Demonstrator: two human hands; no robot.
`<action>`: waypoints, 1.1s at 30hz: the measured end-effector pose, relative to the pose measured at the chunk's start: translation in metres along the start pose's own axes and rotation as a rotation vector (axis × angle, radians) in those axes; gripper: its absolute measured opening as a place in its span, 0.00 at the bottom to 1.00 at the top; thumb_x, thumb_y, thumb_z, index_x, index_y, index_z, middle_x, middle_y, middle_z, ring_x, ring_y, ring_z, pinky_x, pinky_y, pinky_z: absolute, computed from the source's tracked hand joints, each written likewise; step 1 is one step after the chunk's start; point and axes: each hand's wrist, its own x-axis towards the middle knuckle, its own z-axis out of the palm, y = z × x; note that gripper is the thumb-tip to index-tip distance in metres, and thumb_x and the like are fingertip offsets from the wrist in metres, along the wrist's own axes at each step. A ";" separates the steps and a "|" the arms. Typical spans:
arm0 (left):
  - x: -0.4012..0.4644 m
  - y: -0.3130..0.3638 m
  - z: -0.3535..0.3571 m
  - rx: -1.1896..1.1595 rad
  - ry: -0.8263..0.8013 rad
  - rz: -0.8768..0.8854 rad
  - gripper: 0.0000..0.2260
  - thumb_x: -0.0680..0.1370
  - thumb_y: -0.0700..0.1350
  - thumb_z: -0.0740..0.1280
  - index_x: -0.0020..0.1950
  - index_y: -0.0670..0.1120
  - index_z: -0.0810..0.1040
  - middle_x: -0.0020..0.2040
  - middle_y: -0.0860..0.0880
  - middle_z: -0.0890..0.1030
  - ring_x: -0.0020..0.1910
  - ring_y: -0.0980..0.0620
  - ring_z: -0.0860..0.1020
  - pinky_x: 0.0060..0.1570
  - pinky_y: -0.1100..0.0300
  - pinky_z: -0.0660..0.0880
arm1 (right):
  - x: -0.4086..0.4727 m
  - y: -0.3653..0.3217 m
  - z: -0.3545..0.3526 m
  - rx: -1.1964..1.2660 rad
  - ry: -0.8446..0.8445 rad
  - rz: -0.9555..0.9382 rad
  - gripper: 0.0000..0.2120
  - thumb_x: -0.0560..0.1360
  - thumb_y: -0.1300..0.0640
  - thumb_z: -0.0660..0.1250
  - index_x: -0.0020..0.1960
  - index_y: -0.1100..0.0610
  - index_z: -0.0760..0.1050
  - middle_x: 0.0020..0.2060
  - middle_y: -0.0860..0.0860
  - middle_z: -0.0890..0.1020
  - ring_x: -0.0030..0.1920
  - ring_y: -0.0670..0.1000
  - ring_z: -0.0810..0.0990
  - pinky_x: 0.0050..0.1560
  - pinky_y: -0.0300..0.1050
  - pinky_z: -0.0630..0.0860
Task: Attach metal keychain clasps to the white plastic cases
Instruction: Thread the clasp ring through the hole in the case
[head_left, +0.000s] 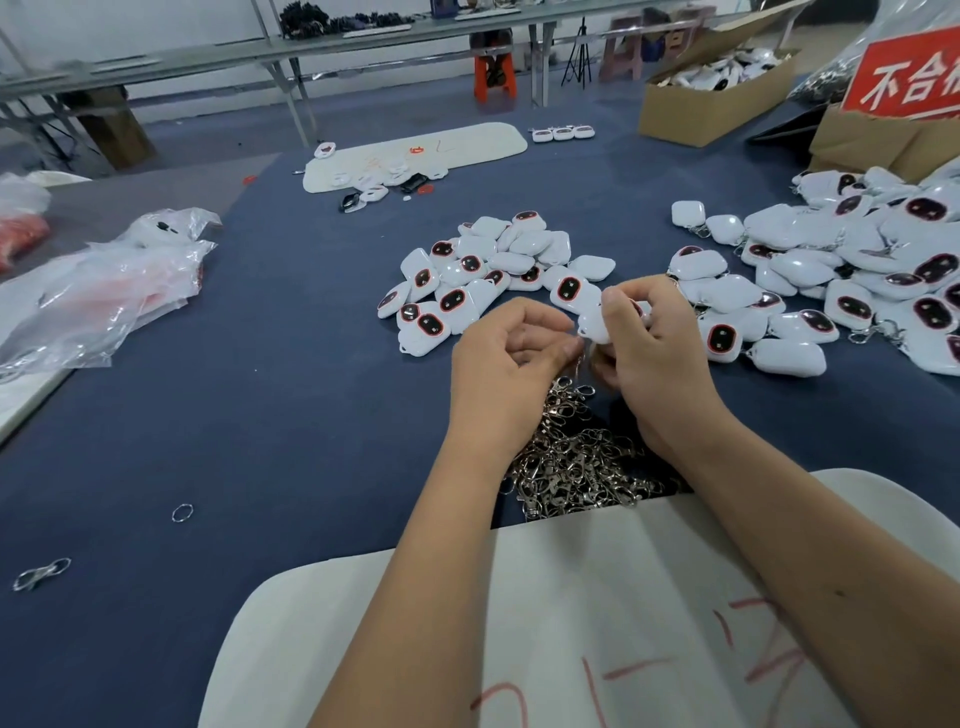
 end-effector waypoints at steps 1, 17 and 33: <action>0.000 0.000 0.000 0.006 0.006 0.007 0.09 0.75 0.36 0.76 0.43 0.49 0.82 0.34 0.50 0.83 0.35 0.55 0.81 0.40 0.63 0.77 | 0.000 0.000 0.000 0.002 -0.003 0.005 0.06 0.85 0.59 0.61 0.48 0.57 0.70 0.24 0.46 0.69 0.23 0.43 0.65 0.23 0.35 0.65; 0.001 0.000 -0.010 -0.300 0.199 -0.080 0.07 0.73 0.33 0.77 0.47 0.41 0.83 0.36 0.47 0.85 0.37 0.54 0.84 0.41 0.65 0.79 | -0.005 0.002 -0.001 -0.350 -0.268 -0.199 0.07 0.83 0.61 0.66 0.49 0.55 0.82 0.41 0.51 0.84 0.29 0.57 0.84 0.33 0.42 0.76; 0.002 -0.006 -0.010 -0.080 0.127 -0.062 0.06 0.72 0.40 0.80 0.43 0.46 0.84 0.33 0.53 0.83 0.36 0.59 0.80 0.39 0.65 0.77 | -0.004 0.002 -0.007 -0.397 -0.249 -0.191 0.04 0.80 0.60 0.72 0.47 0.53 0.83 0.28 0.54 0.82 0.27 0.47 0.81 0.32 0.37 0.73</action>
